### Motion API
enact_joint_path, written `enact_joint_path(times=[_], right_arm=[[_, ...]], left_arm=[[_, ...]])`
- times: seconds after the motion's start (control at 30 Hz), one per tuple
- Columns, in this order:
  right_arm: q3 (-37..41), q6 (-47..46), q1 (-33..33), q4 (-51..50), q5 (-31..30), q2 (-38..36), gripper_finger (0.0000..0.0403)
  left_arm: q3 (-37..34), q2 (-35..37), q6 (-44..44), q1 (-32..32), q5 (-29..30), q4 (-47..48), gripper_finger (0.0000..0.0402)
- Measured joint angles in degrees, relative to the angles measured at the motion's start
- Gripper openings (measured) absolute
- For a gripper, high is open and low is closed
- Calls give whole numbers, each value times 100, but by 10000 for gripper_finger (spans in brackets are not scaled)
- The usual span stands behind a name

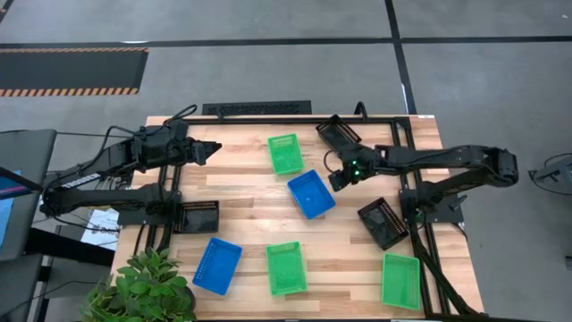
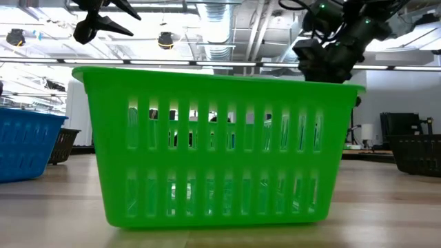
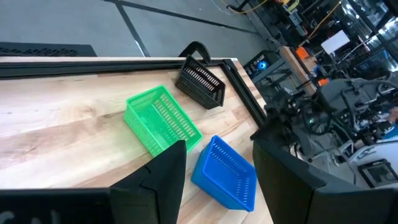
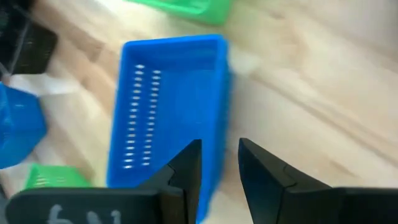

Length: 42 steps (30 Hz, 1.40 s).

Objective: Stack baskets by color
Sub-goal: Stack the bottom right black bin on the top black bin

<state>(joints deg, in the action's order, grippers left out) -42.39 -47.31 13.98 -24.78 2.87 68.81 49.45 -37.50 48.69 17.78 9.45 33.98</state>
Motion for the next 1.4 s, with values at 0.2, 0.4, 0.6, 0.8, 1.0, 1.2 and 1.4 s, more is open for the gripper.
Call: enact_joint_path(times=[0.2, 0.4, 0.6, 0.8, 1.0, 1.2, 1.4], right_arm=[[0, 419, 325, -994, -338, -334, 117], [0, 690, 493, -1765, -559, -385, 117], [0, 728, 494, -2373, -780, -385, 117], [0, 396, 235, -3004, -756, -382, 117], [0, -34, -243, -3774, -724, -380, 117], [0, -301, -845, -4375, -597, -391, 117], [0, -515, -1303, -4575, -645, -448, 147]], left_arm=[[0, 0, 0, 0, 0, 0, 174], [0, 0, 0, 0, 2, 2, 174], [0, 0, -2, 0, 44, 2, 174], [0, 0, -2, 0, 132, 4, 174], [0, 0, -2, 0, 137, 9, 174], [0, 0, -2, 0, 141, 19, 174], [0, 0, -2, 0, 149, 139, 174]])
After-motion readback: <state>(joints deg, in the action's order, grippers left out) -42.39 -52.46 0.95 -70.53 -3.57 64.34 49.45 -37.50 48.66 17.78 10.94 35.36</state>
